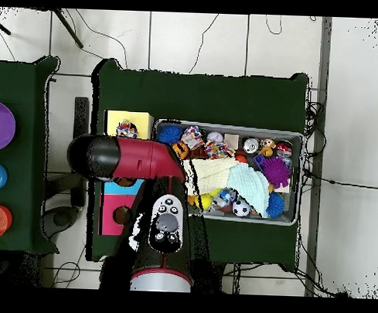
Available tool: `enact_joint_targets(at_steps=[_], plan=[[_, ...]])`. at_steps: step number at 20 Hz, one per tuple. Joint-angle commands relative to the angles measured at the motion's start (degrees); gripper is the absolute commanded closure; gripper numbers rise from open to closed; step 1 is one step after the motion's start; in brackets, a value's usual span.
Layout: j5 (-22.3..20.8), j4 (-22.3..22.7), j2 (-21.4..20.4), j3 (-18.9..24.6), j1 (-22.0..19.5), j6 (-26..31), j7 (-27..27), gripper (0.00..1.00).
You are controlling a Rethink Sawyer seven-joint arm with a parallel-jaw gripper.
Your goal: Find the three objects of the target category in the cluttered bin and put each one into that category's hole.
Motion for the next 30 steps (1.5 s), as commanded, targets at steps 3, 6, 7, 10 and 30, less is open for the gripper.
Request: enact_joint_targets(at_steps=[3,6,7,10,30], plan=[[3.1,3.95,-0.76,4.03,-5.04,-8.61,7.86,1.0],[4.88,6.79,-1.32,6.48,-5.74,-12.57,8.62,1.0],[5.35,7.02,-1.27,6.78,-5.41,-13.3,9.24,1.0],[6.31,6.36,-0.47,6.86,-4.42,-14.44,10.41,1.0],[8.67,5.76,3.0,3.74,-0.39,-20.61,10.19,1.0]])
